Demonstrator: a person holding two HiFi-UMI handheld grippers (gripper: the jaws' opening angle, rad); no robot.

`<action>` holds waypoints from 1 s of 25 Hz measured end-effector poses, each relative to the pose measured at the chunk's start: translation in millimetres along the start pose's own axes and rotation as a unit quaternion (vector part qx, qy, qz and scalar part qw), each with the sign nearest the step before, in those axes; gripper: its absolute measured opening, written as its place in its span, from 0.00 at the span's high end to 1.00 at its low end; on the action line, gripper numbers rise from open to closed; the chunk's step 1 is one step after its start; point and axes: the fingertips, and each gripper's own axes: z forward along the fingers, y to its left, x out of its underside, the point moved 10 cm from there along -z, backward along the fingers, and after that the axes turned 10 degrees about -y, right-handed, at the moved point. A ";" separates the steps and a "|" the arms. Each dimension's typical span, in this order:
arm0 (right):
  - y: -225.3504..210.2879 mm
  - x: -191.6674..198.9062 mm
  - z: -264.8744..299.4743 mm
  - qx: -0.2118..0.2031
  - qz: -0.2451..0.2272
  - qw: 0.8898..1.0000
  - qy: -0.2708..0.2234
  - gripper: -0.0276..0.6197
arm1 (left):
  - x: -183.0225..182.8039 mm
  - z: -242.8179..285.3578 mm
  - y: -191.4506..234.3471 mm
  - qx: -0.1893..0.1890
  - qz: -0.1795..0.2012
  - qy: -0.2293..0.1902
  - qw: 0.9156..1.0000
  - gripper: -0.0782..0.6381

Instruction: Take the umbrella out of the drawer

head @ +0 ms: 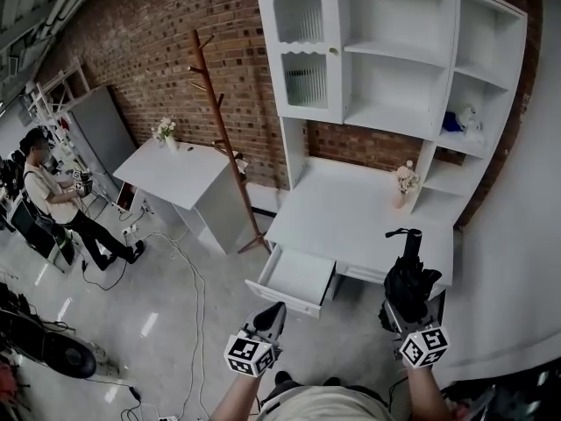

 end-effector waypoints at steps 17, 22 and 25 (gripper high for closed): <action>56.6 -30.3 19.8 0.024 -0.010 0.998 -0.058 0.52 | -32.8 -32.5 61.4 0.005 0.003 -0.014 1.000 0.85; 66.7 -32.1 25.4 0.022 -0.028 0.998 -0.057 0.52 | -34.9 -36.5 69.0 0.002 0.001 -0.016 1.000 0.85; 69.2 -31.3 28.0 0.022 -0.025 0.998 -0.058 0.52 | -33.0 -38.9 72.8 0.003 0.002 -0.015 1.000 0.85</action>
